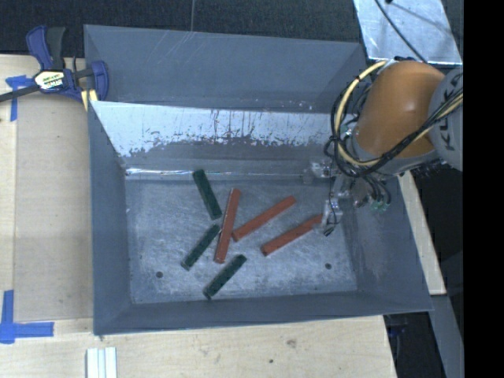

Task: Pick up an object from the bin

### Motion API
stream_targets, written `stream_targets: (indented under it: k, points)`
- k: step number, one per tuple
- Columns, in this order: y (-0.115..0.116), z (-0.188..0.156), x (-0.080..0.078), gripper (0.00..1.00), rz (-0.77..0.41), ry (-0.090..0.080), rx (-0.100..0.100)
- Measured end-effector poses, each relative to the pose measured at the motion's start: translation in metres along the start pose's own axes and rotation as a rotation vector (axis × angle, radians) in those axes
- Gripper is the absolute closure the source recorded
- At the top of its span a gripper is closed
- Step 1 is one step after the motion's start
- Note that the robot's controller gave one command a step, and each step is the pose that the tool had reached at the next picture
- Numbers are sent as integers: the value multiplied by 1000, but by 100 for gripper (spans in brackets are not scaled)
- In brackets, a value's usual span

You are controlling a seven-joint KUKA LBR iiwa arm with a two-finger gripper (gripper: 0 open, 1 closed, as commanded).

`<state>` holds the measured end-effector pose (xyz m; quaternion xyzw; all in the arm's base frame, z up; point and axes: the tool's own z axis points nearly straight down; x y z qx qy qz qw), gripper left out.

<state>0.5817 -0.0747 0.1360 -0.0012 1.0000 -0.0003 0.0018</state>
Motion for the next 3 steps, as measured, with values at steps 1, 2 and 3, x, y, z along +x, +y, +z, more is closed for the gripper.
stream_targets:
  k: [1,2,3]
  points:
    - [-11,67,56,0,-349,6,-2]
    - [-10,64,53,100,-350,-2,-1]
    - [24,-122,51,100,-379,-9,2]
